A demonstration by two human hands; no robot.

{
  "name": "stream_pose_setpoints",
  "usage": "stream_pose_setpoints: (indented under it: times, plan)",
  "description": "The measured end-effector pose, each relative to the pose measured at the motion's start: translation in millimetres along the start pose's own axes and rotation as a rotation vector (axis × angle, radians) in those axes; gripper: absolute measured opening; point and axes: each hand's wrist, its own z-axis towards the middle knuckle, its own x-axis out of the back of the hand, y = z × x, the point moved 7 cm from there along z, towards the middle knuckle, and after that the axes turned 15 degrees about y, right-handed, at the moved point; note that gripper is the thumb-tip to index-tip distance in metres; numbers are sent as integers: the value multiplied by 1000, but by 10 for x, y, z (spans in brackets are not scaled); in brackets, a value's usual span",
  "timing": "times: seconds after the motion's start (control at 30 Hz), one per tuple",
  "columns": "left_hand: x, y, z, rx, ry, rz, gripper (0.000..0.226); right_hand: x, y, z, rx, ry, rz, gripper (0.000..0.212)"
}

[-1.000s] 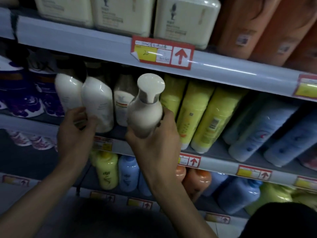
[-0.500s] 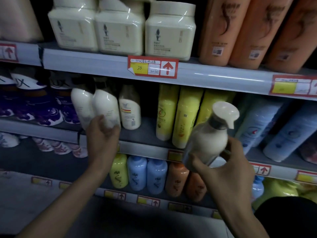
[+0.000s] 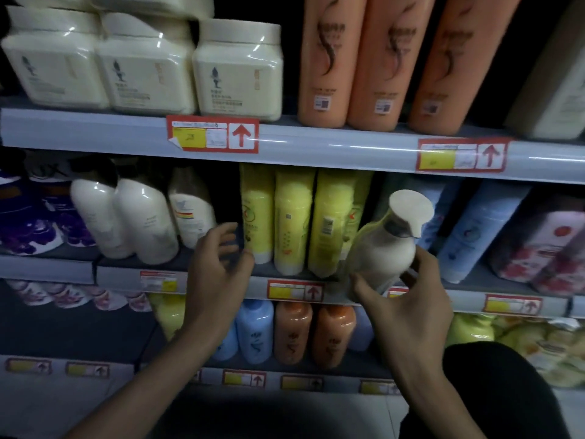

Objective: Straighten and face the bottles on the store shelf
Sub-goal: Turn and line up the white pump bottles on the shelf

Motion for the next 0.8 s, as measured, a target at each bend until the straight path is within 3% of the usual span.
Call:
stream_pose_setpoints:
  times: [0.47,0.8]
  plan:
    - [-1011,204,-780,-32,-380,-22,53,-383,224,275,-37,22,3,57]
    - [-1447,124,-836,79,-422,-58,60,-483,347,407,-32,30,-103,63]
